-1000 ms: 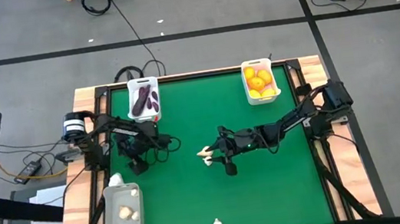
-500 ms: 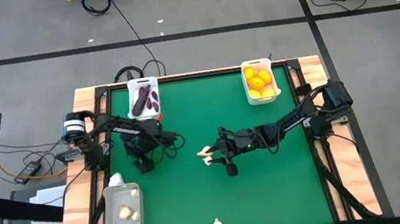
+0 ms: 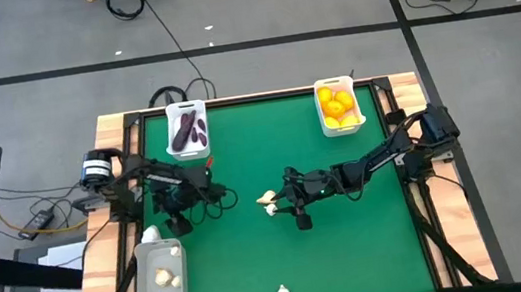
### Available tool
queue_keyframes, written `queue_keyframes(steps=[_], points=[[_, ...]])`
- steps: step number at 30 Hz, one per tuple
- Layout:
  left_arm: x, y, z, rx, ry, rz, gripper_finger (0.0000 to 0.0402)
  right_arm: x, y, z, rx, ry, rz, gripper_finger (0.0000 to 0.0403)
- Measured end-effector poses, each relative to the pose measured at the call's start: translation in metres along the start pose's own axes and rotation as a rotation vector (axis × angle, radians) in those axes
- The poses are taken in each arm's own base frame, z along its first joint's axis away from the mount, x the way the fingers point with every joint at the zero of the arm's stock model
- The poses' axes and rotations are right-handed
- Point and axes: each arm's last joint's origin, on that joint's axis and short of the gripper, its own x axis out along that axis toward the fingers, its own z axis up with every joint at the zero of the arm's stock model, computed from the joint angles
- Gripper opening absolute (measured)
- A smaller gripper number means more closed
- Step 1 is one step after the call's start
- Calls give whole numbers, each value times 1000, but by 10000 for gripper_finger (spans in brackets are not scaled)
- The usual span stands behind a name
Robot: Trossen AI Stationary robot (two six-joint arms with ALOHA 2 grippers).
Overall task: Sort produce into baskets
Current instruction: Put the top left big garlic into the gray bin
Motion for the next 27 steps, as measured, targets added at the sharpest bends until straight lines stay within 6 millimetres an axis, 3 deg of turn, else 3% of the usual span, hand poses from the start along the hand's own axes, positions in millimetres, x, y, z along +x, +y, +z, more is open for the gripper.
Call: queue_keyframes(steps=[8, 17, 21, 27], points=[[18, -16, -8, -74, 23, 26, 229, 0, 0, 0, 0, 2, 1, 176], [-1, -45, -16, -31, -55, 18, 229, 0, 0, 0, 3, -3, 1, 176], [-4, -45, -20, -49, -30, 37, 229, 0, 0, 0, 3, -3, 1, 176], [8, -38, -24, -77, 52, 51, 219, 0, 0, 0, 0, 4, 2, 176]])
